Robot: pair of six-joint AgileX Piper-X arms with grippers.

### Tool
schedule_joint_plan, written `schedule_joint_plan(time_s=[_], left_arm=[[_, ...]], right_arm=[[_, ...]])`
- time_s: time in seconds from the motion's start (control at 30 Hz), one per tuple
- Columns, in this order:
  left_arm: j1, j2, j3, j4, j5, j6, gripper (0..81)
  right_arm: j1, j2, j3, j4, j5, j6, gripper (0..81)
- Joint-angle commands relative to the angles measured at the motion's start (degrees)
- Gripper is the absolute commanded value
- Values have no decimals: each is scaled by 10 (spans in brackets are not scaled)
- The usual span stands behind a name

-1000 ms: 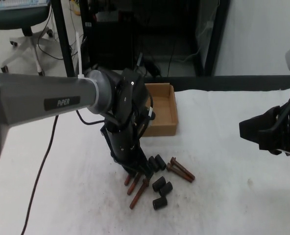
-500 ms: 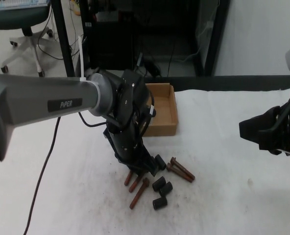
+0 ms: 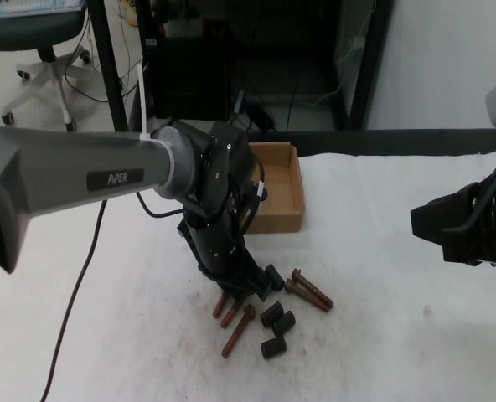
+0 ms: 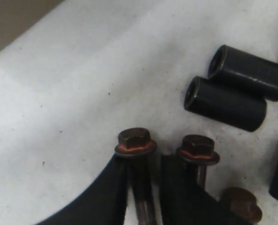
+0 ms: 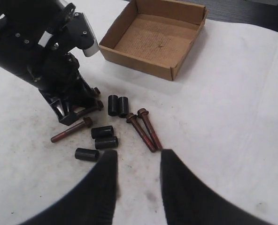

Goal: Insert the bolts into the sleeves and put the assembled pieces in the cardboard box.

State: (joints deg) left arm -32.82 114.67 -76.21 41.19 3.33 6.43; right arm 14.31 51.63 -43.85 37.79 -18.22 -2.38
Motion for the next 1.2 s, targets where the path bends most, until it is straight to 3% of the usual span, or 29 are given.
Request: schedule_joint_plan(time_s=[0.0,0.3,0.57,0.7,0.93,1.17], left_arm=[[-2,19,2,-10,1,40,3],[4,-26,2,8,-56,51,3],[48,-170,4,-3,-58,10,3],[83,-261,34,-33,-4,-19,3],[126,-455,190,-99,207,-80,3],[126,-656,332,-102,225,-75,3]], right_arm=[[-2,-5,-7,9,15,-3,300],[-2,-5,-4,10,17,-3,300],[-2,-2,-4,10,-14,-3,300],[0,28,-4,8,-87,-3,300],[54,127,-6,-61,-118,-53,300],[139,267,-88,-90,-34,-32,300]])
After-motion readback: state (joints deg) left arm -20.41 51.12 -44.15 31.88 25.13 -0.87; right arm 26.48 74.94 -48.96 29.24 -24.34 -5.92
